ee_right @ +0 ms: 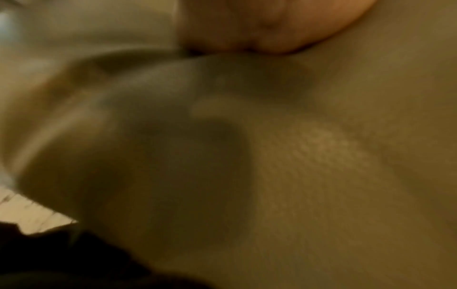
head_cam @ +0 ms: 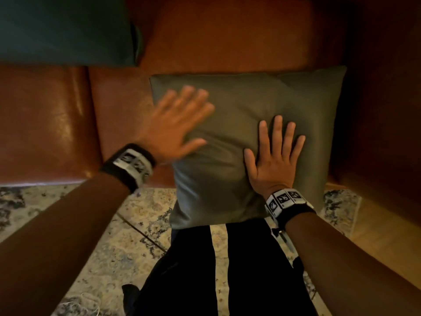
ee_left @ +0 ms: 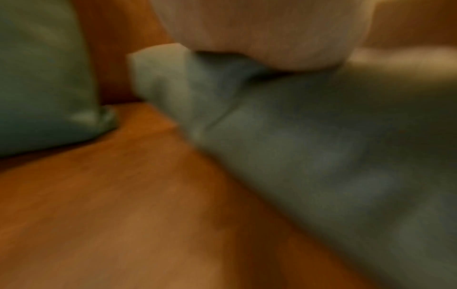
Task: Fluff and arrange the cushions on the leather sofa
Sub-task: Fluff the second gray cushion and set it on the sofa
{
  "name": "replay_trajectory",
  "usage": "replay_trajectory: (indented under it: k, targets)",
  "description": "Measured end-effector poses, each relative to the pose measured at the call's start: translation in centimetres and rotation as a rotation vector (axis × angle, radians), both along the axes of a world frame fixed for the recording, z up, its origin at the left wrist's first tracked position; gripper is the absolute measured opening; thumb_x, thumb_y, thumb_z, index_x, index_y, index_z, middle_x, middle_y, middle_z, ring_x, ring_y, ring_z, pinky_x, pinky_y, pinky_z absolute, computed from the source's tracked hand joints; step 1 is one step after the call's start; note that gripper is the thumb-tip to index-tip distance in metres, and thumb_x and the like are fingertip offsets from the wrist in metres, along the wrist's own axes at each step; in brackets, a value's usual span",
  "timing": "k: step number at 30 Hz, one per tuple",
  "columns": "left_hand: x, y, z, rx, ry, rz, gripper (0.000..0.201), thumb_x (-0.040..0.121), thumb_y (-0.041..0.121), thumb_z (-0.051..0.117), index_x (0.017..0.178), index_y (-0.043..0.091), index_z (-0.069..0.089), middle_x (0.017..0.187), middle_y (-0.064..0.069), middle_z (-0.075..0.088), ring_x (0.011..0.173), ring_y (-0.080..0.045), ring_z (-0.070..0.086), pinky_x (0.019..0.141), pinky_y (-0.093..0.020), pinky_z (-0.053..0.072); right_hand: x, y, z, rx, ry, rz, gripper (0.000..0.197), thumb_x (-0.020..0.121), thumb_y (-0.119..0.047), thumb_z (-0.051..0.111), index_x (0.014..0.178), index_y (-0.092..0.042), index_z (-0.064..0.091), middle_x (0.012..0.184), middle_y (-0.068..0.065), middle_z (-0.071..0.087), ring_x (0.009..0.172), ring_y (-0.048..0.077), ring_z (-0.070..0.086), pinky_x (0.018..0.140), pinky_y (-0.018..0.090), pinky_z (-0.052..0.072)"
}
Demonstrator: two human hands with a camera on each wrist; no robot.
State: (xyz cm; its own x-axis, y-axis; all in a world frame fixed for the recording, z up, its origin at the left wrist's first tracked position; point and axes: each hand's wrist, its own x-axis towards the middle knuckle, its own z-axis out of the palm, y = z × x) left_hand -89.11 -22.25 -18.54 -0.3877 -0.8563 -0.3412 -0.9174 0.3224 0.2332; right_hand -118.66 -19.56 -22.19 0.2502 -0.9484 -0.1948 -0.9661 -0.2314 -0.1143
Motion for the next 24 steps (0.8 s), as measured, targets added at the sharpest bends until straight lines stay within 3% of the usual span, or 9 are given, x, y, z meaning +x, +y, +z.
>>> replay_trajectory:
  k: [3, 5, 8, 10, 11, 14, 16, 18, 24]
  targets:
    - [6.1, 2.2, -0.6, 0.044, -0.105, 0.361, 0.083, 0.103, 0.066, 0.011, 0.164, 0.009, 0.009, 0.171, -0.017, 0.008, 0.158, -0.03, 0.0, 0.128, -0.047, -0.002, 1.0, 0.1, -0.1, 0.006, 0.02, -0.02, 0.071, 0.106, -0.059, 0.025, 0.166, -0.022, 0.017, 0.173, 0.013, 0.014, 0.159, 0.04, 0.011, 0.127, 0.063, 0.002]
    - [4.5, 2.5, 0.5, -0.024, -0.074, 0.439, 0.083, 0.103, 0.061, 0.022, 0.162, 0.003, 0.01, 0.17, -0.023, 0.007, 0.158, -0.038, 0.003, 0.128, -0.049, -0.001, 1.8, 0.7, -0.2, 0.015, 0.037, -0.022, 0.071, 0.106, -0.059, 0.026, 0.166, -0.021, 0.017, 0.173, 0.013, 0.013, 0.159, 0.04, 0.011, 0.126, 0.064, 0.003]
    - [-3.4, 2.1, 1.8, -0.107, 0.161, 0.113, 0.084, 0.102, 0.067, 0.027, 0.162, 0.009, 0.018, 0.168, -0.02, 0.019, 0.157, -0.039, 0.009, 0.127, -0.045, -0.004, 1.7, 0.9, -0.1, 0.035, 0.044, -0.025, 0.071, 0.107, -0.059, 0.023, 0.167, -0.022, 0.014, 0.173, 0.013, 0.012, 0.159, 0.04, 0.01, 0.126, 0.065, 0.004]
    - [-6.2, 2.7, 1.3, -0.143, 0.157, -0.128, 0.079, 0.102, 0.067, 0.034, 0.162, 0.017, 0.02, 0.168, -0.014, 0.023, 0.157, -0.033, 0.013, 0.128, -0.045, 0.001, 0.9, 0.5, 0.0, 0.032, 0.026, -0.017, 0.072, 0.106, -0.06, 0.021, 0.167, -0.023, 0.009, 0.173, 0.013, 0.012, 0.159, 0.04, 0.009, 0.126, 0.065, 0.005]
    - [-5.6, 3.0, 0.6, -0.13, 0.113, -0.121, 0.08, 0.101, 0.068, 0.038, 0.162, 0.019, 0.02, 0.168, -0.012, 0.022, 0.157, -0.032, 0.015, 0.128, -0.044, -0.001, 0.5, 0.3, -0.1, 0.032, 0.013, -0.008, 0.072, 0.106, -0.06, 0.022, 0.166, -0.023, 0.009, 0.173, 0.013, 0.012, 0.159, 0.04, 0.009, 0.126, 0.065, 0.006]
    - [0.5, 4.5, -1.6, 0.009, -0.047, 0.236, 0.09, 0.097, 0.077, 0.025, 0.164, 0.019, 0.007, 0.17, -0.016, 0.011, 0.158, -0.033, 0.004, 0.127, -0.048, -0.007, -0.2, -0.2, -0.2, 0.041, 0.004, -0.001, 0.072, 0.106, -0.061, 0.022, 0.166, -0.023, 0.01, 0.174, 0.012, 0.011, 0.16, 0.039, 0.008, 0.126, 0.065, 0.005]
    - [4.5, 6.1, -1.4, 0.113, -0.143, 0.535, 0.093, 0.097, 0.076, 0.008, 0.164, 0.012, 0.001, 0.171, -0.02, 0.0, 0.158, -0.036, -0.004, 0.127, -0.056, 0.001, 0.0, 0.1, -0.1, 0.046, 0.016, -0.014, 0.072, 0.106, -0.06, 0.02, 0.167, -0.023, 0.011, 0.174, 0.012, 0.01, 0.16, 0.039, 0.008, 0.126, 0.065, 0.005]
    - [5.3, 7.0, -0.2, 0.092, -0.151, 0.633, 0.089, 0.101, 0.067, 0.007, 0.163, 0.004, 0.002, 0.17, -0.023, -0.003, 0.158, -0.038, -0.004, 0.127, -0.058, 0.006, 0.2, 0.6, -0.1, 0.055, 0.023, -0.014, 0.072, 0.106, -0.06, 0.021, 0.167, -0.022, 0.013, 0.174, 0.012, 0.011, 0.16, 0.039, 0.008, 0.126, 0.065, 0.005]
    - [-6.2, 0.5, 2.6, -0.142, 0.083, -0.019, 0.072, 0.107, 0.059, 0.029, 0.162, 0.014, 0.023, 0.169, -0.014, 0.021, 0.157, -0.031, 0.01, 0.128, -0.052, 0.007, 1.2, 1.2, 0.6, 0.074, 0.039, -0.012, 0.072, 0.106, -0.061, 0.018, 0.167, -0.023, 0.008, 0.174, 0.011, 0.007, 0.16, 0.038, 0.006, 0.126, 0.064, 0.002]
